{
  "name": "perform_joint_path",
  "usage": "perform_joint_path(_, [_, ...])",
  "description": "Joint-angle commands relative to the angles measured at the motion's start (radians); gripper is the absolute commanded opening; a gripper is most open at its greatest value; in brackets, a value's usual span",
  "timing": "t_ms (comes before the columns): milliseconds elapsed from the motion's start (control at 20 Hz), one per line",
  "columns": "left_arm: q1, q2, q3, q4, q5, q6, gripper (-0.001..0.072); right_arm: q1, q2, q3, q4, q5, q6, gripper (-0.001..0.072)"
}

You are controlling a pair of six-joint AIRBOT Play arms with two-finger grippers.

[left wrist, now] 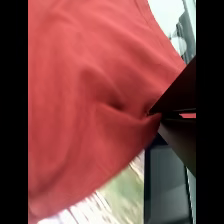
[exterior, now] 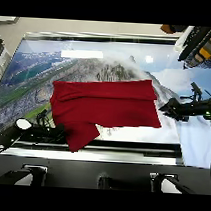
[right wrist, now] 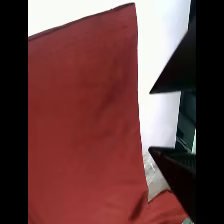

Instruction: Fold the clothes and pants, and hang the long-sleeved shirts on hangers.

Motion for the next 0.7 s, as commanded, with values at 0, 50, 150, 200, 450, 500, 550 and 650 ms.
perform_joint_path(0, [-0.013, 0.000, -0.001, -0.010, -0.005, 0.000, 0.0014, -0.002, 0.013, 0.006, -0.023, -0.027, 0.031, 0.0467])
perform_joint_path(50, [-0.013, 0.002, -0.001, -0.010, -0.014, 0.001, 0.0014, -0.002, 0.005, 0.005, -0.072, -0.043, 0.050, 0.0496])
perform_joint_path(150, [-0.013, 0.008, 0.000, -0.010, -0.023, 0.003, 0.0014, -0.002, -0.036, -0.002, -0.166, -0.048, 0.074, 0.0549])
perform_joint_path(200, [-0.013, 0.009, 0.000, -0.010, -0.024, 0.003, 0.0013, -0.001, -0.061, -0.008, -0.181, -0.047, 0.073, 0.0549])
perform_joint_path(450, [-0.013, 0.014, 0.000, -0.010, -0.028, 0.003, 0.0013, -0.001, -0.156, -0.074, -0.209, -0.097, 0.062, 0.0546])
perform_joint_path(500, [-0.013, 0.014, 0.000, -0.010, -0.028, 0.003, 0.0014, 0.000, -0.171, -0.083, -0.209, -0.107, 0.054, 0.0545])
perform_joint_path(550, [-0.013, 0.013, 0.000, -0.010, -0.027, 0.003, 0.0014, 0.000, -0.185, -0.090, -0.198, -0.114, 0.044, 0.0541])
perform_joint_path(650, [-0.013, 0.013, 0.000, -0.010, -0.016, 0.003, 0.0013, 0.002, -0.208, -0.104, -0.129, -0.115, 0.002, 0.0537])
